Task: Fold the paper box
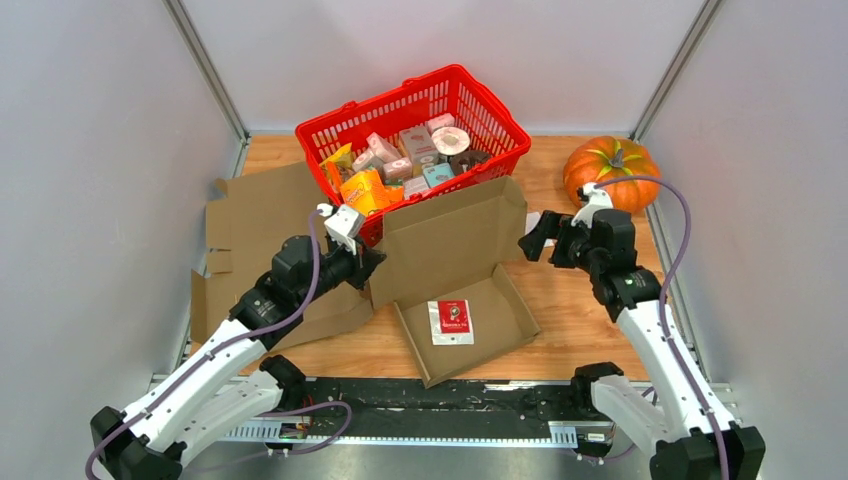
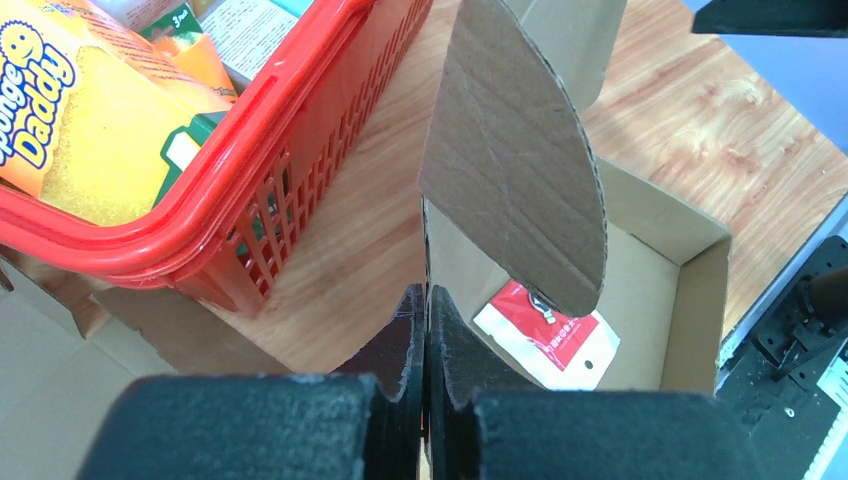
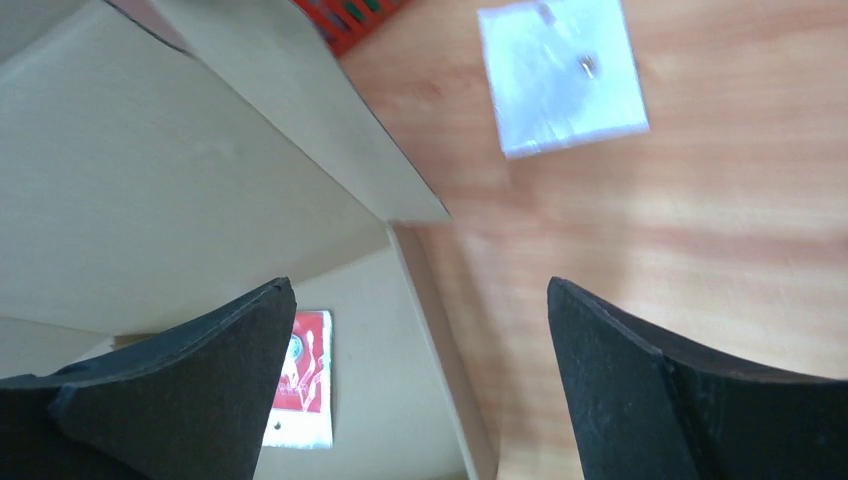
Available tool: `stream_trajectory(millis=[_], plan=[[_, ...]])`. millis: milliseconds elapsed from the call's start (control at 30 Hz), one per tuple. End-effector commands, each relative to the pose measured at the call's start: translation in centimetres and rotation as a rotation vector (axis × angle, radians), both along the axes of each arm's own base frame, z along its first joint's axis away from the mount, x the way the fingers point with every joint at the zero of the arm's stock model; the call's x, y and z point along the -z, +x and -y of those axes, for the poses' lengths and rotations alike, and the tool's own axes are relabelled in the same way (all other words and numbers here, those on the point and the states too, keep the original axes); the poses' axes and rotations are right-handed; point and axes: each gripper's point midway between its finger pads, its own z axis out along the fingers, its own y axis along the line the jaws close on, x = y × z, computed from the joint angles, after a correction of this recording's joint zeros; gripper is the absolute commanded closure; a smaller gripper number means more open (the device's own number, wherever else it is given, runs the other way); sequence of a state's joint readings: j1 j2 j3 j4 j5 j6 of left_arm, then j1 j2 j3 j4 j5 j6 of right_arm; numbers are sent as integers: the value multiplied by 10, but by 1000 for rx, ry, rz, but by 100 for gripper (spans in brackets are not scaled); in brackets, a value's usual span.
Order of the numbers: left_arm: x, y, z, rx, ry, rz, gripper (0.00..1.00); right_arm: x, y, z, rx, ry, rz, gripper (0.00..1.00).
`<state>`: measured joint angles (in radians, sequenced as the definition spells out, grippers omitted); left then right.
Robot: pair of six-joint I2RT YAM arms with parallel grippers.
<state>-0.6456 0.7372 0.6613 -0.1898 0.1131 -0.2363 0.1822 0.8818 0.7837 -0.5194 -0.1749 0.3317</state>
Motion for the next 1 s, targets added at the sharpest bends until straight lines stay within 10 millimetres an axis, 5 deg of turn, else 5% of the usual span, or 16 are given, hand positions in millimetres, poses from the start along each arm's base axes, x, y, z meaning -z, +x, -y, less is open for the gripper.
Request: stream_trajectory(millis=[0,67,200,433,633,733,833,967], plan=[[9,-3,1,21,31,-34,100,-25,41,-38,-245,59,336,2],[10,-3,1,18,36,-38,100,-34,49,-49,-318,68,377,4],[13,-2,0,11,44,-56,100,-15,71,-45,-362,12,331,4],[8,1,-3,-22,48,-73,96,-18,64,-55,-540,151,284,12],[6,-1,-8,-41,82,-114,74,-15,58,-61,-556,218,231,43],[10,-1,-13,-60,112,-137,73,-10,57,-54,-468,189,221,49],[12,1,-9,-54,116,-164,83,-21,53,-46,-385,134,270,53],[7,6,1,-83,89,-190,99,-36,34,-51,-347,131,306,91]])
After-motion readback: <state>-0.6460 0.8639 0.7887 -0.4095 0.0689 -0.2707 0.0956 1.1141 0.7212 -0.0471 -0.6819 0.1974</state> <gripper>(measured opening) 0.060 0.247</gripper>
